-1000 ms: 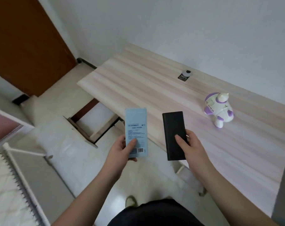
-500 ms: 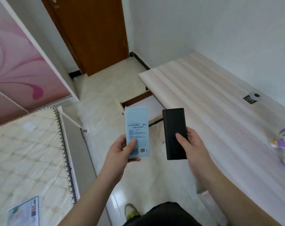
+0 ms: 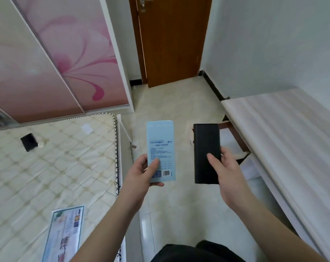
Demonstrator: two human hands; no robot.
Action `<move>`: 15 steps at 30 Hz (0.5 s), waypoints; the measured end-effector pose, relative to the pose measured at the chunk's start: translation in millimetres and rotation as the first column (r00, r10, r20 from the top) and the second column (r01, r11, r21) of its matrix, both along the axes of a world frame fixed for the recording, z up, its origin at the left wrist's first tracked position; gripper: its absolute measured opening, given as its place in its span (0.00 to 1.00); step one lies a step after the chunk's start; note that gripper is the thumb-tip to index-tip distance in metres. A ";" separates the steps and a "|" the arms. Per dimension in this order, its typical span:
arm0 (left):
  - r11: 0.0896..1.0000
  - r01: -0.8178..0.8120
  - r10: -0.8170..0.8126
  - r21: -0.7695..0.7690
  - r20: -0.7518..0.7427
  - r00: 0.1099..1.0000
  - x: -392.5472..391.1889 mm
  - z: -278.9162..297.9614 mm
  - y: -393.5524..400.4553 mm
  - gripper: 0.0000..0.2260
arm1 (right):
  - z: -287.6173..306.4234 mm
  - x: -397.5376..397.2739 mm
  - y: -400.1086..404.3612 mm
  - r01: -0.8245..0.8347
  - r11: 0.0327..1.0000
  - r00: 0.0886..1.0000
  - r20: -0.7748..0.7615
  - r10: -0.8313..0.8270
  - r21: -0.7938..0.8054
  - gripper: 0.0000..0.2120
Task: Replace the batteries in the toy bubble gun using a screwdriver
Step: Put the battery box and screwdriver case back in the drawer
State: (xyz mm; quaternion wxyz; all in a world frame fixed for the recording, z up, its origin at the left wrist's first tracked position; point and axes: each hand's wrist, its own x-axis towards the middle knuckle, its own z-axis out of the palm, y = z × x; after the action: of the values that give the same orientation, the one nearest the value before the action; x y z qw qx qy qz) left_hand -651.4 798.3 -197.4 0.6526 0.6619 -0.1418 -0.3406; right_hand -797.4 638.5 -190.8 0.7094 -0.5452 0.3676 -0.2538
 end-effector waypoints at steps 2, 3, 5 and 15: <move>1.000 -0.016 0.016 0.003 0.004 1.000 11.9 -1.1 3.7 0.08 | -2.0 15.5 -2.2 -0.018 1.000 1.000 -0.021 0.017 -0.010 0.16; 1.000 -0.030 0.030 0.002 -0.001 1.000 17.7 -2.1 4.2 0.08 | -3.3 22.9 -4.5 -0.026 1.000 0.999 -0.026 0.026 -0.008 0.16; 0.998 -0.060 0.060 0.004 -0.010 0.998 29.7 -4.3 2.0 0.08 | -7.1 38.3 -10.4 -0.044 0.999 0.999 -0.028 0.045 0.005 0.17; 0.995 -0.069 0.068 0.078 0.020 0.997 106.9 -12.0 -74.0 0.08 | -29.7 114.4 -85.4 -0.078 0.997 0.996 -0.045 0.078 0.018 0.13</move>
State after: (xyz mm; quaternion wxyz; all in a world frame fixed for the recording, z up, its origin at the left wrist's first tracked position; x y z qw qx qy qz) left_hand -544.5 724.3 -209.4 0.6360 0.6945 -0.1112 -0.3174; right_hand -683.1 553.1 -220.4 0.7145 -0.5589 0.3644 -0.2103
